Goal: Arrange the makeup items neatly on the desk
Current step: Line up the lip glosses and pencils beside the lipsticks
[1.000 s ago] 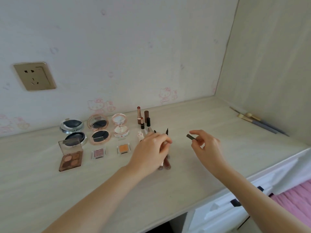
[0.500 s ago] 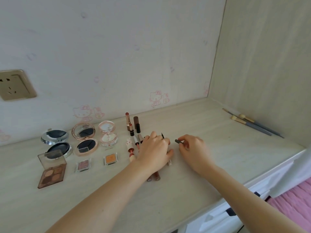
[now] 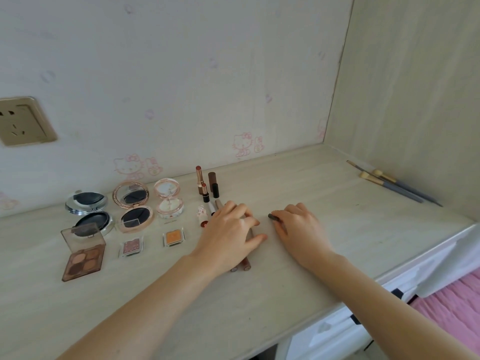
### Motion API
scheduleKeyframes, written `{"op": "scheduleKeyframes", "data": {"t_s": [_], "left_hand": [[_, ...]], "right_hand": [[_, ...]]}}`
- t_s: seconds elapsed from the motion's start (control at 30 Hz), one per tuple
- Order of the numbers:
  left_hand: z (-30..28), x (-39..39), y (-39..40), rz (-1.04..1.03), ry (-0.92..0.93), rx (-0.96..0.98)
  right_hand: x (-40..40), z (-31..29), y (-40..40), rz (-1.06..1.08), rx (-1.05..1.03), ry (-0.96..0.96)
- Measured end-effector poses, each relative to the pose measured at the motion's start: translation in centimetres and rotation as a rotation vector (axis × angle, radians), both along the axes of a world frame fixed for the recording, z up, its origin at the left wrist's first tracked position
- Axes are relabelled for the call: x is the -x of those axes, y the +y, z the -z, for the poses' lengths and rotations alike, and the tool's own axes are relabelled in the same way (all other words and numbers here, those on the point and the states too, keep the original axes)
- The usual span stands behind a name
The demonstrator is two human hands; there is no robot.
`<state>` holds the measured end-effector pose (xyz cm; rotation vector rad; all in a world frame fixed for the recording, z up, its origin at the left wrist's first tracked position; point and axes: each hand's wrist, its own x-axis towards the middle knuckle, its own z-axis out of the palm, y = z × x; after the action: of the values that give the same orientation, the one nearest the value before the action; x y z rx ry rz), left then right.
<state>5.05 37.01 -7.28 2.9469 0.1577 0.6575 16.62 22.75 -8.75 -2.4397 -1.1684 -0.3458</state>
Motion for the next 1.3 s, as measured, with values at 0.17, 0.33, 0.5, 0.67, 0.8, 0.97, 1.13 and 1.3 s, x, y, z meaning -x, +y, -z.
{"op": "scheduleKeyframes", "data": {"t_s": [0.17,0.33,0.5,0.67,0.8,0.97,1.13,1.3], "left_hand": [[0.0,0.6,0.2,0.0,0.088,0.017],[0.0,0.3,0.2,-0.014,0.099,0.027],[0.0,0.0,0.4,-0.041,0.097,0.046],[0.1,0.1,0.8,-0.076,0.091,0.046],[0.0,0.1,1.2,-0.089,0.083,0.047],[-0.2,0.0,1.3,-0.099,0.072,0.073],[-0.2,0.1,1.3,-0.099,0.063,0.101],[-0.4,0.4,1.2,-0.098,0.078,0.105]], "right_hand": [[0.5,0.1,-0.1,-0.026,0.062,-0.073],[0.4,0.1,-0.2,-0.059,0.022,-0.016],[0.0,0.1,0.1,-0.081,-0.031,0.073],[-0.3,-0.3,1.6,-0.155,-0.061,0.208],[-0.1,-0.7,3.0,-0.195,-0.024,0.246],[0.1,-0.9,3.5,-0.198,-0.022,0.272],[0.2,-0.9,3.5,-0.215,-0.02,0.273],[0.7,-0.8,3.0,-0.233,-0.066,0.282]]}}
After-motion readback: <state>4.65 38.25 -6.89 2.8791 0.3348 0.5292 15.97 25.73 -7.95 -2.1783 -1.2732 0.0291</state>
